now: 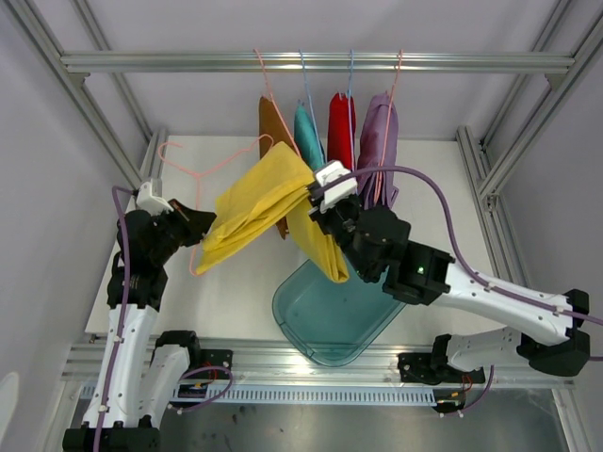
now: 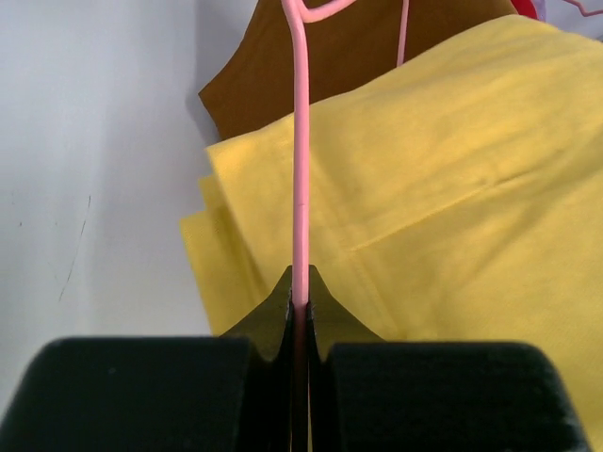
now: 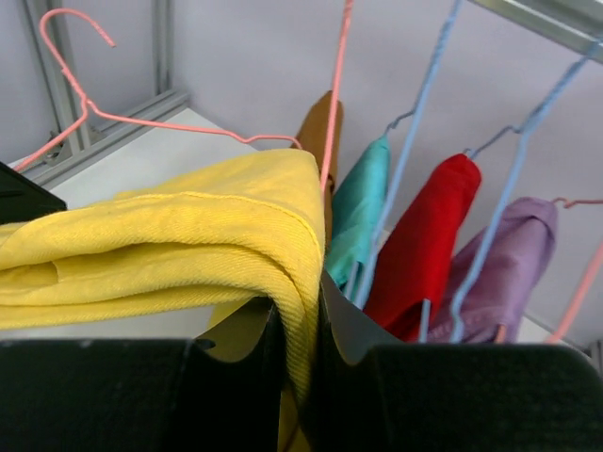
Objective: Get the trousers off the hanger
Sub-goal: Remove the trousers from the hanger, then place the trousers in the bin.
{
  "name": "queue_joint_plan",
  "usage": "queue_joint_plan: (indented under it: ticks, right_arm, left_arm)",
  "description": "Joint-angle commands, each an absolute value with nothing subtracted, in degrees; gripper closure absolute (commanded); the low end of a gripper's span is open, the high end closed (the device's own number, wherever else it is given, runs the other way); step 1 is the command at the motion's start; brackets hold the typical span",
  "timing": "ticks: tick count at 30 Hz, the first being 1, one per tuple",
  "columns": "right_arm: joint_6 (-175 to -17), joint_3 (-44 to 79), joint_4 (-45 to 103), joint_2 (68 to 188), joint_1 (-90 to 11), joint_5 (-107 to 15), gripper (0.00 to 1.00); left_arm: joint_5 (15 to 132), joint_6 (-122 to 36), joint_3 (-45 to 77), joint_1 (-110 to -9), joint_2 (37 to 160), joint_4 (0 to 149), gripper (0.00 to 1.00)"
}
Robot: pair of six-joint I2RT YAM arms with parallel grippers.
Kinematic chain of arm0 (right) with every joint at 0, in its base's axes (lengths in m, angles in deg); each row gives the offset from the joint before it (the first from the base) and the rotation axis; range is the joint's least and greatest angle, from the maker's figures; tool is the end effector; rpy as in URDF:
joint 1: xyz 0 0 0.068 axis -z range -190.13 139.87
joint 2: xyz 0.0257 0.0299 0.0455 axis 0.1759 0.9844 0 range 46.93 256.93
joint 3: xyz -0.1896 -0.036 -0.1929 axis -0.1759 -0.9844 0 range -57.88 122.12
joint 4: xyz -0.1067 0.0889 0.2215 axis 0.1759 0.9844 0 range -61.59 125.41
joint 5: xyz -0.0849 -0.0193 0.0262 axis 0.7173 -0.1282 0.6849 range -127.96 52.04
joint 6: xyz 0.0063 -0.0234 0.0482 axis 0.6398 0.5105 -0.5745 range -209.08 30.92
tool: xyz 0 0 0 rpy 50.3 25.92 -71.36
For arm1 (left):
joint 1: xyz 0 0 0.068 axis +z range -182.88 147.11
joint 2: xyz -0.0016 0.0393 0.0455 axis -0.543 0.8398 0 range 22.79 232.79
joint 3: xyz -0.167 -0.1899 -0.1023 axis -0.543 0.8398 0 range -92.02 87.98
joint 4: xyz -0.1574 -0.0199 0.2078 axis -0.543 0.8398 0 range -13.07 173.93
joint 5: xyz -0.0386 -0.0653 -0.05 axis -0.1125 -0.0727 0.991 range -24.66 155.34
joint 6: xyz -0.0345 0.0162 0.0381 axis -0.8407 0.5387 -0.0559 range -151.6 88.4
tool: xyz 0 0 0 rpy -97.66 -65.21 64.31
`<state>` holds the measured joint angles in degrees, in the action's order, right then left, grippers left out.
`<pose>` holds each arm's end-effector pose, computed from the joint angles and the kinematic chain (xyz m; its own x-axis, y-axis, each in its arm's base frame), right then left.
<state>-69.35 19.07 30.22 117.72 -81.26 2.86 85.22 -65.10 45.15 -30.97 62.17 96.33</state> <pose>0.1097 0.2488 0.4565 0.1937 -0.2232 -0.9553 -0.4673 0.8352 -0.2899 0.1605 -0.0068 0.3261 -0.3921 -0.5325 -0.7502 0.0946 0.7878 -0.6086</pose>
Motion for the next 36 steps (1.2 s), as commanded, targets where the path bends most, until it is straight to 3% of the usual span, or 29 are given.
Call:
queue_joint_plan:
  ticks: [1, 12, 27, 36]
  right_arm:
    - [-67.3, 23.2, 25.0, 109.8, -80.5, 8.7, 1.0]
    - [-69.6, 16.0, 30.3, 98.8, -78.3, 11.8, 1.0]
    - [-83.6, -6.0, 35.3, 85.9, -72.3, 10.5, 1.0]
    - [-84.9, -9.1, 36.5, 81.9, -69.0, 9.1, 1.0]
  left_arm:
    - [84.1, -64.0, 44.5, -30.1, 62.0, 93.5, 0.99]
    - [84.0, -63.5, 44.2, -30.0, 62.1, 93.7, 1.0]
    - [85.6, -63.3, 43.9, -30.1, 63.0, 93.8, 0.99]
    - [86.6, -63.5, 43.9, -30.0, 63.2, 93.5, 0.99]
